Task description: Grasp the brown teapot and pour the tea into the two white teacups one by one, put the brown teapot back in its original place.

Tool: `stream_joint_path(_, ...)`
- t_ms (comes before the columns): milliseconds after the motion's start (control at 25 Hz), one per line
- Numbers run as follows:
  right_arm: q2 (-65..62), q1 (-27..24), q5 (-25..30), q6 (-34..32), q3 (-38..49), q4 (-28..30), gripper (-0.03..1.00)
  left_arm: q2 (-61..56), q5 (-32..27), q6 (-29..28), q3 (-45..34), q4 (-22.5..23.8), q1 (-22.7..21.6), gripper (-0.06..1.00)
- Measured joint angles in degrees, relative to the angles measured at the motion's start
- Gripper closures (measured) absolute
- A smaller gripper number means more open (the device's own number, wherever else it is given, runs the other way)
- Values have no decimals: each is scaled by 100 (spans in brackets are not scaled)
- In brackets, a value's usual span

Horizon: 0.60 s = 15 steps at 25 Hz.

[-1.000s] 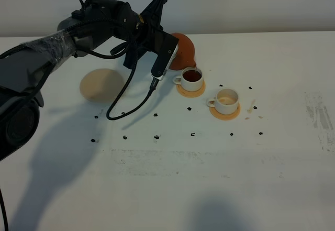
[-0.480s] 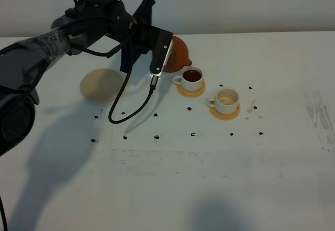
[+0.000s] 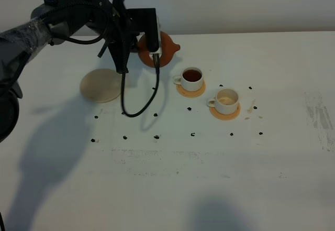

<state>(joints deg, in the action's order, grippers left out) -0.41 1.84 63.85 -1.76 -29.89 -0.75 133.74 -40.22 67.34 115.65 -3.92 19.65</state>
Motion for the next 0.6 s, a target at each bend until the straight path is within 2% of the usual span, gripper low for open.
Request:
stream_joint_path(360, 0, 0, 0, 0, 0, 0, 55, 0, -563, -2144, 0, 190, -1, 86)
stream_joint_path(480, 0, 0, 0, 0, 0, 0, 55, 0, -677, -2617, 0, 277, -1, 86)
stream_joint_path(600, 0, 0, 0, 0, 0, 0, 55, 0, -691, -2852, 0, 289, -1, 86)
